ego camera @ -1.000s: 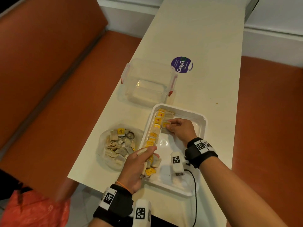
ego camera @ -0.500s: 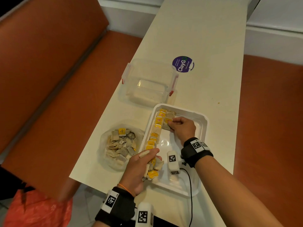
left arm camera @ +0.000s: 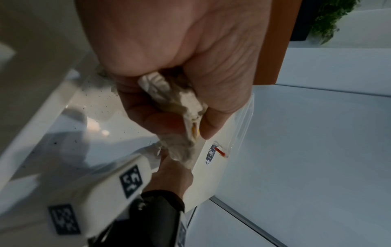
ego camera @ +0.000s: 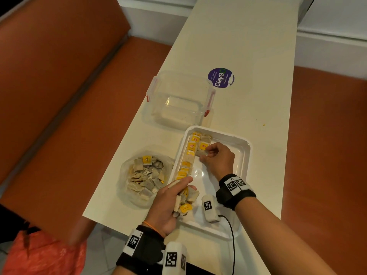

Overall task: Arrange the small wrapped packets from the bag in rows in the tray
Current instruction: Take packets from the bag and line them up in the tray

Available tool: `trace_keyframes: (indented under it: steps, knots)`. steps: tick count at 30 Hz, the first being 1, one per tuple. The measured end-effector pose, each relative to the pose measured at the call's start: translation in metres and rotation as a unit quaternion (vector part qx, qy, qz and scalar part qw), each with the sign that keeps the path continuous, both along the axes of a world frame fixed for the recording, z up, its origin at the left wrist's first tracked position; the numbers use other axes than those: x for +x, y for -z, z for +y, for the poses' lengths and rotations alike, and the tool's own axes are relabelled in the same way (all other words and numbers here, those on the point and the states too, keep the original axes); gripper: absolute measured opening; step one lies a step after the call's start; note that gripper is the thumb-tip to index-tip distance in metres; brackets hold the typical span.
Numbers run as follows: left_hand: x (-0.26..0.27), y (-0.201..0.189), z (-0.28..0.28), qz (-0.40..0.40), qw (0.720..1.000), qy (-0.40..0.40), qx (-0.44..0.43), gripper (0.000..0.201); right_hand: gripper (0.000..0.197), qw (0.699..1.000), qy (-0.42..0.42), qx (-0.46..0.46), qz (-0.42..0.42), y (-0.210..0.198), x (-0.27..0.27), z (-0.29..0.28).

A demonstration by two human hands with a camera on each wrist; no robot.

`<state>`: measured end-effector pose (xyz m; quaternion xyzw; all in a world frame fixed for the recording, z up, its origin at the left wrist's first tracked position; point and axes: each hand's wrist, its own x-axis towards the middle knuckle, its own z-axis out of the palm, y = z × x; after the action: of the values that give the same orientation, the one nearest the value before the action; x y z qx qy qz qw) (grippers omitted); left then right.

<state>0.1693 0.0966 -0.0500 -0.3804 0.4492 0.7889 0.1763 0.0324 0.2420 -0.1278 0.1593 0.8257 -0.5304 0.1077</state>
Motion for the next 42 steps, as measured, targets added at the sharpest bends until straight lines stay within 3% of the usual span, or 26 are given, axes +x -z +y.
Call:
trace_keyframes:
  steps: [2, 6, 11, 14, 16, 18, 20, 24, 33, 38, 42]
  knots:
    - [-0.002, -0.004, 0.001, 0.001, 1.000, 0.004, 0.009, 0.063, 0.035, 1.000, -0.010, 0.025, 0.010, 0.003, 0.001, -0.001]
    - [-0.004, -0.011, 0.000, -0.004, 0.999, -0.011, 0.037, 0.048, 0.033, 0.999, -0.015, 0.029, 0.008, -0.004, 0.003, -0.001]
    - [-0.003, -0.015, -0.006, 0.005, 0.996, -0.028, 0.090, 0.055, 0.024, 0.998, -0.026, -0.050, -0.010, -0.051, 0.022, 0.006]
    - [-0.004, -0.021, -0.008, 0.031, 0.994, -0.023, 0.106, 0.058, 0.020, 0.977, -0.144, -0.148, -0.056, -0.094, 0.046, 0.014]
    - [-0.004, -0.027, -0.008, 0.042, 0.989, -0.030, 0.137, 0.062, 0.034, 0.953, -0.223, -0.186, -0.082, -0.114, 0.061, 0.020]
    - [-0.004, -0.031, -0.009, 0.050, 0.986, -0.040, 0.157, 0.064, 0.050, 0.946, -0.243, -0.186, -0.104, -0.125, 0.070, 0.024]
    - [-0.003, -0.032, -0.009, 0.056, 0.988, -0.036, 0.140, 0.060, 0.056, 0.945, -0.239, -0.191, -0.117, -0.127, 0.075, 0.027]
    - [0.003, -0.029, -0.008, 0.093, 0.993, -0.011, 0.077, 0.045, 0.049, 0.931, -0.216, -0.249, -0.155, -0.127, 0.081, 0.028]
    - [0.014, -0.021, -0.010, 0.109, 0.993, -0.002, 0.035, 0.047, 0.039, 0.920, -0.187, -0.294, -0.180, -0.126, 0.084, 0.032]
    - [0.018, -0.021, -0.012, 0.102, 0.994, -0.001, 0.041, 0.039, 0.045, 0.927, -0.224, -0.267, -0.142, -0.126, 0.080, 0.040]
    - [0.017, -0.025, -0.015, 0.109, 0.993, 0.034, 0.003, 0.040, 0.051, 0.915, -0.276, -0.248, -0.158, -0.131, 0.078, 0.044]
